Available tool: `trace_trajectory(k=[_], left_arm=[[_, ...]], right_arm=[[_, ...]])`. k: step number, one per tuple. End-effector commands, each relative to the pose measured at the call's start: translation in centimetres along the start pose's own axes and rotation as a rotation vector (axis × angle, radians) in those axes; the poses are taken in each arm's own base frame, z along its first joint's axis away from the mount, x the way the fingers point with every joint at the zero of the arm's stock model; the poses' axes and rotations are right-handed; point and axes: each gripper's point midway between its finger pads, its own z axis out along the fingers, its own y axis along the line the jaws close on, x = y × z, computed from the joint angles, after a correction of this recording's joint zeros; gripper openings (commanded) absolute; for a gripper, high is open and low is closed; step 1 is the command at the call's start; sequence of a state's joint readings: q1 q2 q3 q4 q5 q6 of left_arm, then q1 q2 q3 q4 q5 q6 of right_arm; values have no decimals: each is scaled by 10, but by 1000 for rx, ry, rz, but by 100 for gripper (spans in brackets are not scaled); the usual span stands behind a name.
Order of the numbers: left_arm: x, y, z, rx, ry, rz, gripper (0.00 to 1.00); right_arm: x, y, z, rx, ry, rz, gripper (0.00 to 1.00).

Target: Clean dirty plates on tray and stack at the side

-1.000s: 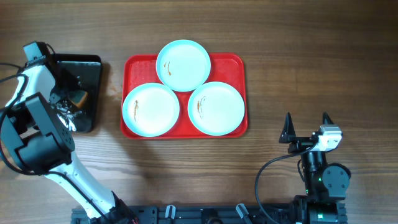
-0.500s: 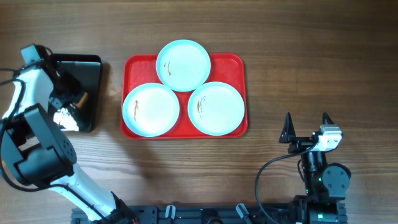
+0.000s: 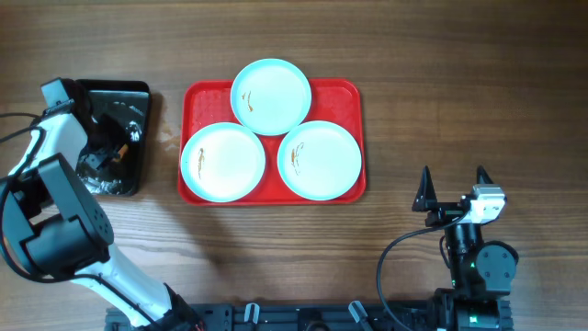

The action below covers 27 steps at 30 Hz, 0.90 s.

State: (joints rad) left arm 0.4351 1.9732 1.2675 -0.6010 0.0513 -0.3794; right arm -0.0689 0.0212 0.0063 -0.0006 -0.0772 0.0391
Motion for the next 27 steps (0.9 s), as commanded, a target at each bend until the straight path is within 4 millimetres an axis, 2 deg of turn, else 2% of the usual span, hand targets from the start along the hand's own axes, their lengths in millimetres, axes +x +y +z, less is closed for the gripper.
trace_trajectory(k=[1, 3, 8, 9, 11, 13, 14, 16, 18, 19, 20, 21, 22, 23, 24, 27], left_arm=[[-6, -1, -12, 22, -40, -6, 100], [-14, -3, -12, 27, -72, -5, 100], [-39, 11, -15, -65, -193, -11, 100], [-41, 13, -14, -78, -208, -12, 95], [-42, 14, 0, -81, -202, -3, 93], [-36, 17, 14, -95, -173, -1, 87], [-36, 17, 17, -96, -172, -1, 80], [-37, 17, 17, -93, -177, -1, 56], [-37, 17, 17, -93, -177, -1, 41], [-37, 17, 17, -94, -176, -1, 4], [-36, 17, 17, -95, -174, -1, 4], [-36, 17, 16, -96, -171, 0, 4], [-35, 17, 12, -95, -170, -1, 22], [-36, 16, 7, -93, -174, -1, 87], [-37, 15, -2, -90, -182, -1, 100], [-38, 11, -37, -67, -208, -1, 100]], right_arm=[[-2, -1, 0, 7, -9, -11, 100], [-2, -1, 0, 7, -9, -11, 100], [-2, -1, 0, 7, -9, -12, 100], [-2, -1, 0, 7, -9, -12, 100], [-2, -1, 0, 7, -9, -11, 100], [-2, -1, 0, 7, -9, -12, 100], [-2, -1, 0, 7, -9, -11, 100], [-2, -1, 0, 7, -9, -11, 100], [-2, -1, 0, 7, -9, -12, 100], [-2, -1, 0, 7, -9, -12, 100], [-2, -1, 0, 7, -9, -11, 100], [-2, -1, 0, 7, -9, -12, 100], [-2, -1, 0, 7, -9, -12, 100], [-2, -1, 0, 7, -9, -11, 100], [-2, -1, 0, 7, -9, -11, 100], [-2, -1, 0, 7, -9, -12, 100]])
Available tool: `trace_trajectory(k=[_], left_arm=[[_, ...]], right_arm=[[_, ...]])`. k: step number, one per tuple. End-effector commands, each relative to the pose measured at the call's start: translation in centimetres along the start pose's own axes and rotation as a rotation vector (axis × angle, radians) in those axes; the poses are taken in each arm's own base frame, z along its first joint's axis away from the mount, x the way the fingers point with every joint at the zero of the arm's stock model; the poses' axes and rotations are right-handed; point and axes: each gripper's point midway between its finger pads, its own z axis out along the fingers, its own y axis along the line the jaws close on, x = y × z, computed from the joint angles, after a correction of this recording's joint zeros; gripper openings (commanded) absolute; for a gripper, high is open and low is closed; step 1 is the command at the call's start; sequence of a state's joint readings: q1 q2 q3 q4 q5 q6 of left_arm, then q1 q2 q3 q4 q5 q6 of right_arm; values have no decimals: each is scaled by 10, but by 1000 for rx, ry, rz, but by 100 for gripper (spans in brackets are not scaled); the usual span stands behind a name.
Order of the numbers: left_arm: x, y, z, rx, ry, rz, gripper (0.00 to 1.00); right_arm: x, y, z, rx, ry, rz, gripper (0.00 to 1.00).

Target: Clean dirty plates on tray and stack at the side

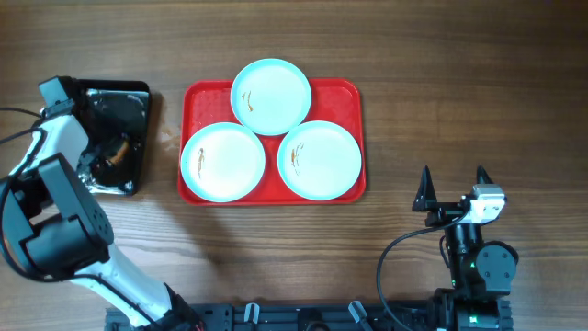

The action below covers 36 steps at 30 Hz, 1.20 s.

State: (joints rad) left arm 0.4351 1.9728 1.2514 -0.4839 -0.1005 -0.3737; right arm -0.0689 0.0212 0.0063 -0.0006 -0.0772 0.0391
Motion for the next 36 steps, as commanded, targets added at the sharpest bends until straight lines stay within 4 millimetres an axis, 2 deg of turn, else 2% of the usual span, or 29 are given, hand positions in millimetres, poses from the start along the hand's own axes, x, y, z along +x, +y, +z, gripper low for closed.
trace_trajectory(k=[1, 2, 4, 6, 7, 10, 13, 16, 20, 23, 28, 29, 32, 34, 36], left_arm=[[-12, -1, -47, 43, -50, -11, 100], [-9, -5, -56, 73, -39, -11, 100], [2, -13, -61, 128, 15, -8, 100], [14, -17, -55, 154, 72, -7, 82], [19, -16, -49, 147, 96, -7, 78], [25, -14, -37, 127, 122, -5, 80], [26, -8, -16, 83, 123, -4, 81], [18, -11, -11, 91, 86, -5, 76], [12, -8, -11, 74, 58, -5, 59], [7, 5, -9, -3, 31, -4, 62], [17, 8, 4, -21, 70, -1, 61], [17, 8, 4, -20, 67, -1, 59], [17, 8, 4, -20, 66, -1, 42], [17, 8, 4, -20, 66, -1, 38], [17, 8, 4, -20, 67, -1, 38]], right_arm=[[-2, -1, 0, 7, -9, -12, 100], [-2, -1, 0, 7, -9, -12, 100], [-2, -1, 0, 7, -9, -12, 100], [-2, -1, 0, 7, -9, -12, 100], [-2, -1, 0, 7, -9, -12, 100], [-2, -1, 0, 7, -9, -11, 100], [-2, -1, 0, 7, -9, -11, 100], [-2, -1, 0, 7, -9, -12, 100], [-2, -1, 0, 7, -9, -11, 100], [-2, -1, 0, 7, -9, -11, 100], [-2, -1, 0, 7, -9, -11, 100], [-2, -1, 0, 7, -9, -12, 100], [-2, -1, 0, 7, -9, -12, 100], [-2, -1, 0, 7, -9, -12, 100], [-2, -1, 0, 7, -9, -12, 100]])
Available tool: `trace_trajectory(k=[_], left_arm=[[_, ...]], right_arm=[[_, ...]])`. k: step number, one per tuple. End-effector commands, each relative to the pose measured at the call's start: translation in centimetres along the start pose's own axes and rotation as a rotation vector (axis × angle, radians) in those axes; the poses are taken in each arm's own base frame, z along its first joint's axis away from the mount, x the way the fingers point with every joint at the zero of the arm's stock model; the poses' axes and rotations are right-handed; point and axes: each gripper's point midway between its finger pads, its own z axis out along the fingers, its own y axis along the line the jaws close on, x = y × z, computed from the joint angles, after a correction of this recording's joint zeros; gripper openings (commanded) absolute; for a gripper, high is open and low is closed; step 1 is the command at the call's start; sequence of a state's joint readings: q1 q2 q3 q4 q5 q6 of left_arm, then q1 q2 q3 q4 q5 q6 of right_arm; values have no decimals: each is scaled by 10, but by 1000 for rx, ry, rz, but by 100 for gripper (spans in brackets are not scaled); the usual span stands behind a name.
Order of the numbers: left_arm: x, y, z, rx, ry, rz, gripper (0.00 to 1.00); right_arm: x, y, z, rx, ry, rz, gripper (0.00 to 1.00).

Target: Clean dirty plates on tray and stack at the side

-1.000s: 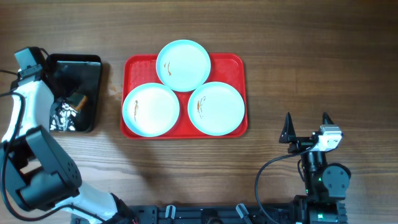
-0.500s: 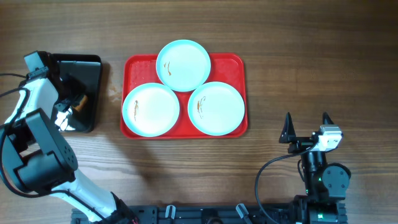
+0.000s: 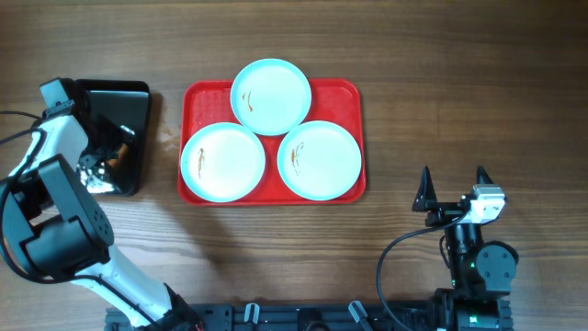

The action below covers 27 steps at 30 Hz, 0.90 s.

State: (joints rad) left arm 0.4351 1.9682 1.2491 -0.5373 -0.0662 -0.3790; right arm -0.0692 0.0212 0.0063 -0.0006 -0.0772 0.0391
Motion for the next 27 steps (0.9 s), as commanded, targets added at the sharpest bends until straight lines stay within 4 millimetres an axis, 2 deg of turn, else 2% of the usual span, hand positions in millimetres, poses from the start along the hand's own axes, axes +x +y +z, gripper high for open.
trace_trajectory(k=[1, 2, 3, 6, 7, 12, 13, 15, 18, 20, 22, 23, 24, 25, 26, 27], left_arm=[[2, 8, 6, -29, 6, -1, 48], [2, 8, 6, -29, 4, 0, 61], [1, 7, 6, -27, 1, -1, 61], [-1, 6, 6, -24, -8, -1, 51], [-2, 6, 6, -23, -9, -1, 44], [-5, 7, 4, -28, -24, -1, 36], [-5, 7, 4, -28, -24, -2, 30], [-5, 7, 4, -28, -24, -2, 4], [-7, 6, -3, -23, -33, 23, 4], [-13, 5, -22, -12, -59, 25, 4], [-25, 0, -59, 26, -128, 18, 4], [-33, -9, -87, 93, -179, 17, 4], [-37, -16, -101, 139, -204, 19, 4], [-44, -35, -135, 270, -259, 30, 4], [-47, -47, -159, 364, -291, 42, 4], [-47, -55, -171, 422, -305, 54, 4]], right_arm=[[-2, -1, 0, 6, -9, -11, 100], [-2, -1, 0, 6, -9, -12, 100], [-2, -1, 0, 6, -9, -12, 100], [-2, -1, 0, 6, -9, -12, 100], [-2, -1, 0, 6, -9, -11, 99], [-2, -1, 0, 6, -9, -12, 100], [-2, -1, 0, 6, -9, -12, 100], [-2, -1, 0, 7, -9, -11, 100], [-2, -1, 0, 6, -9, -12, 100], [-2, -1, 0, 6, -9, -12, 100], [-2, -1, 0, 6, -9, -11, 100], [-2, -1, 0, 6, -9, -12, 100], [-2, -1, 0, 6, -9, -11, 100], [-2, -1, 0, 6, -9, -12, 100], [-2, -1, 0, 6, -9, -12, 100], [-2, -1, 0, 6, -9, -12, 100]])
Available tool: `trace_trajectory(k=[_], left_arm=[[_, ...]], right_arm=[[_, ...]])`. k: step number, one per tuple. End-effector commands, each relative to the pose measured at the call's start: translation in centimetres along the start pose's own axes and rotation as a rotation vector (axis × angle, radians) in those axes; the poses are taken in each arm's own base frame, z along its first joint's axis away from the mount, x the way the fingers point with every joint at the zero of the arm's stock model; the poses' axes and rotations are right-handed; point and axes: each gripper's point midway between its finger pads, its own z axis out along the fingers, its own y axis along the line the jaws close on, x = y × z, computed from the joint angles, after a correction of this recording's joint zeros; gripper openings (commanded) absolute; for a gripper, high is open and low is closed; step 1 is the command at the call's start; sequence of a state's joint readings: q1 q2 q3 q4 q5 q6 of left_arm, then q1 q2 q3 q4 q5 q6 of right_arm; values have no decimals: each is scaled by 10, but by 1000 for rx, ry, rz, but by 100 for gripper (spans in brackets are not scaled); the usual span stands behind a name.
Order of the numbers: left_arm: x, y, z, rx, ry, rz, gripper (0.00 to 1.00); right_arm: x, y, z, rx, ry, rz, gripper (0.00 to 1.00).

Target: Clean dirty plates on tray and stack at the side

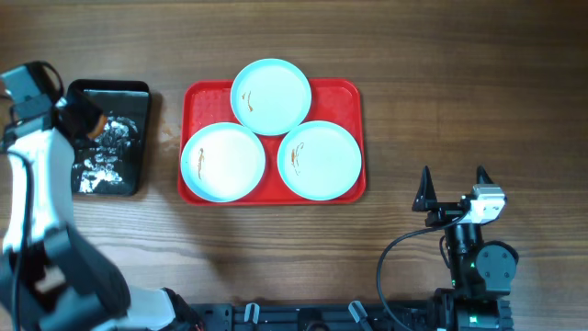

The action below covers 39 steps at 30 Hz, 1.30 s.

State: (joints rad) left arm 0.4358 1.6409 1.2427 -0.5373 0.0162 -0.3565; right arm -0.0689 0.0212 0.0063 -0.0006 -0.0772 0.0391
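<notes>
Three white plates sit on a red tray (354, 92): one at the back (271, 97), one front left (223, 162) and one front right (319, 159). Each carries a small orange-brown stain. My left gripper (81, 118) hangs over the left edge of a black basin (142, 138) holding white foam. It is shut on a small orange-brown sponge (89, 119). My right gripper (453, 187) stands open at the front right with nothing between its fingers, well clear of the tray.
The black basin lies just left of the red tray with a narrow strip of table between them. The right arm's base (478, 267) stands at the front right edge. Cables run along the front edge.
My left gripper has come up out of the black basin to its upper left edge, with the orange-brown sponge in it. White foam now shows in the basin. The plates and right arm have not moved.
My left gripper was down in the black basin at the orange-brown sponge through all three earlier moments, shifting slightly. Now it is raised at the basin's edge holding the sponge. The three plates stayed on the red tray and the right gripper stayed open.
</notes>
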Motion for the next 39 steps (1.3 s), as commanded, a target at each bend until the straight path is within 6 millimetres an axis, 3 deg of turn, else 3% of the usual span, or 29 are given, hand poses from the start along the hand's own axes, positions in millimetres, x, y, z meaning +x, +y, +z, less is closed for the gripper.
trace_trajectory(k=[1, 2, 6, 7, 9, 13, 16, 19, 23, 33, 34, 35, 36, 37, 39], left_arm=[[-16, -53, -49, 307, -46, 29, 4], [-13, -56, -48, 331, -30, 30, 4], [6, -45, -7, 315, 67, 3, 4], [16, -44, 7, 352, 106, 19, 4], [25, -47, 17, 478, 164, 65, 4], [15, -47, -12, 795, 166, 92, 4], [0, -24, -24, 853, 131, 49, 4], [14, -15, -20, 850, 111, 167, 4], [38, -8, 4, 849, 161, 138, 4], [37, -7, 10, 850, 154, 140, 4], [37, -7, 10, 850, 157, 137, 4], [39, -7, 10, 849, 163, 133, 4], [40, -7, 10, 849, 169, 129, 4], [40, -7, 9, 848, 171, 128, 4], [40, -7, 9, 848, 172, 128, 4]], right_arm=[[-2, -1, 0, 7, -9, -12, 100], [-2, -1, 0, 7, -9, -12, 100], [-2, -1, 0, 7, -9, -12, 99], [-2, -1, 0, 7, -9, -12, 100], [-2, -1, 0, 7, -9, -12, 100], [-2, -1, 0, 7, -9, -11, 100], [-2, -1, 0, 7, -9, -12, 100], [-2, -1, 0, 7, -9, -12, 100], [-2, -1, 0, 7, -9, -12, 100], [-4, 1, 0, -8, -19, -3, 100], [-14, 17, -2, -104, -55, 86, 100], [-29, 58, -12, -358, -55, 339, 100], [-34, 90, -28, -572, 57, 651, 100], [-32, 101, -35, -636, 173, 873, 100], [-20, 101, -34, -577, 356, 1286, 100]])
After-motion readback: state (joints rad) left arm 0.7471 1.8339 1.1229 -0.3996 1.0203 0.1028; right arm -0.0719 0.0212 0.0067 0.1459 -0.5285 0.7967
